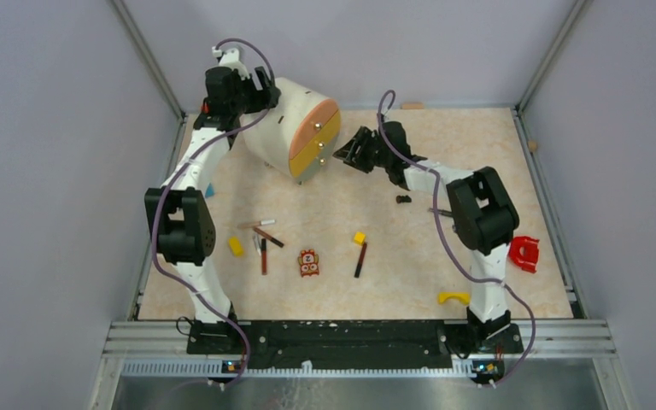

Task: Organize the makeup
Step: Close the drawer in the storage box, then open the drawer in the storage box.

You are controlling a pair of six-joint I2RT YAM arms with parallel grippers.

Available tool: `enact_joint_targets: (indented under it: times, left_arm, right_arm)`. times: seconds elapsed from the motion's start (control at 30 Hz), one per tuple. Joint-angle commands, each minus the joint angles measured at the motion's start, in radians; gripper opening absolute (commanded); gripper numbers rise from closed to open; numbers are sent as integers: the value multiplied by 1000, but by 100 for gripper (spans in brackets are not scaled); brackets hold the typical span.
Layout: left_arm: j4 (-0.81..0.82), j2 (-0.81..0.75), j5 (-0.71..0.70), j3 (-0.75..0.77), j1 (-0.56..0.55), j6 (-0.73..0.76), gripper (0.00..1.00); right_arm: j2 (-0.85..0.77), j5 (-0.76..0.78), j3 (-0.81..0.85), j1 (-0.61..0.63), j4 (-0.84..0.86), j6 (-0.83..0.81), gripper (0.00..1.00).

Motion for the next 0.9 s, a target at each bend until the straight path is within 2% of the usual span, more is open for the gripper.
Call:
enact_joint_targets:
  times: [0.0,0.3,0.63,0.87]
  left_arm:
    - [-89,-27,-14,-38,-15,0,86]
    - [-93,-36,-26,-46,-29,2,85]
    - [-95,-33,-20,-40,-32,2,86]
    - [-96,-28,-13,-39,-32,4,86]
  right_arm:
    - [62,-120,22,2,172,137,50]
    - [175,-171,17,2,381,334,49]
    - [259,-177,14,5,514,467,48]
    - [296,-184,31,14,537,490,47]
